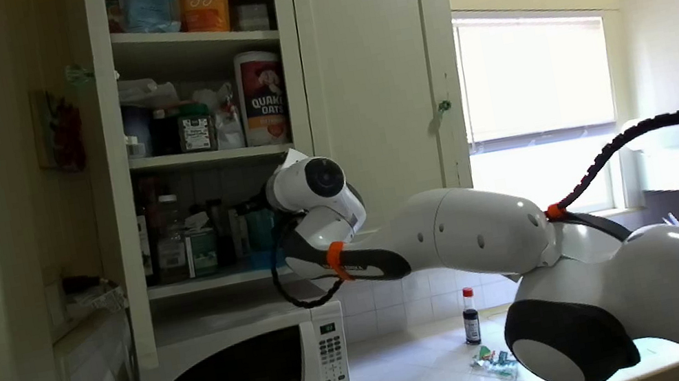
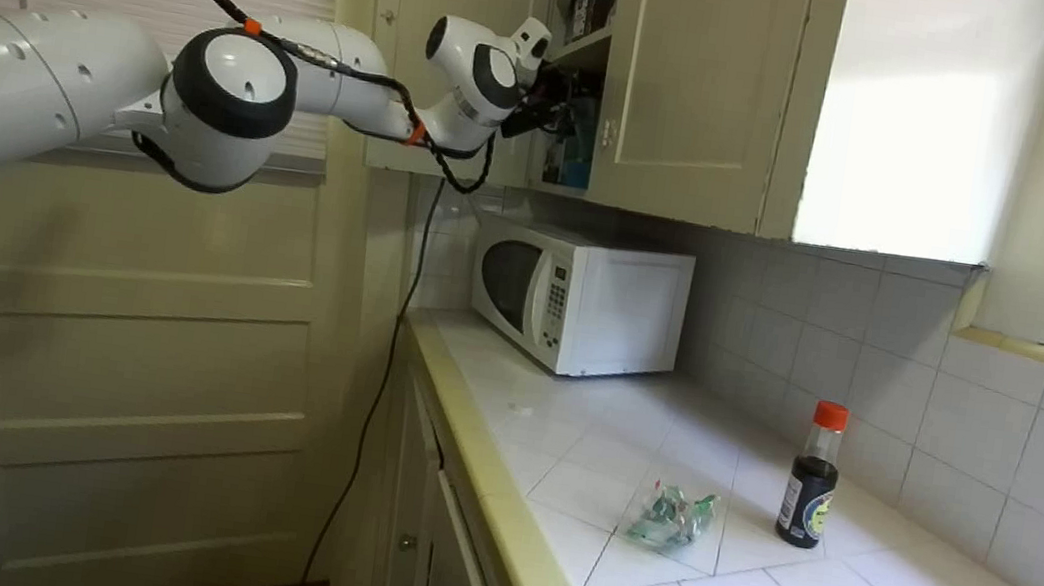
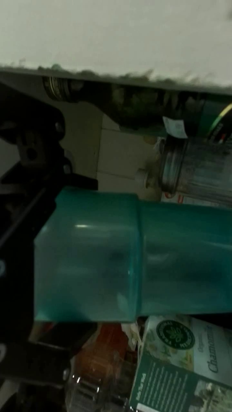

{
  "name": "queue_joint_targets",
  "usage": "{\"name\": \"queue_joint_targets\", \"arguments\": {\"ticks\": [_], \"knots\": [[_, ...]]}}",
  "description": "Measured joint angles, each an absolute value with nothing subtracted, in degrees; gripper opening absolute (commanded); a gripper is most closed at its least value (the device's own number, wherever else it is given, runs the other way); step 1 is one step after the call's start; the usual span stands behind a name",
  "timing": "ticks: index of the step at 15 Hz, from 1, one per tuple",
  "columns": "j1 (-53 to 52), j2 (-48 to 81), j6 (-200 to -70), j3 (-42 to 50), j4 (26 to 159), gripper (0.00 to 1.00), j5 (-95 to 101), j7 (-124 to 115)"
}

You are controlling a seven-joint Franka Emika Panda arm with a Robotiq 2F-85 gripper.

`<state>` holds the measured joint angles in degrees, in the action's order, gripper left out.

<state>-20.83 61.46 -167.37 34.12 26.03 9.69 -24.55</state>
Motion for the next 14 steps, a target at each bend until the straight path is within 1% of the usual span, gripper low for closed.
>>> {"name": "queue_joint_targets", "arguments": {"ticks": [2, 3, 4, 14], "knots": [[-20.84, 61.48, -165.25, 34.85, 26.23, 0.71, 9.62, -25.37], [-20.88, 61.50, -164.41, 34.70, 26.43, 0.76, 9.52, -25.45], [-20.97, 61.51, -163.92, 34.55, 26.66, 0.99, 9.46, -25.48], [-21.33, 61.51, -162.70, 33.63, 27.19, 1.00, 9.37, -25.17]]}}
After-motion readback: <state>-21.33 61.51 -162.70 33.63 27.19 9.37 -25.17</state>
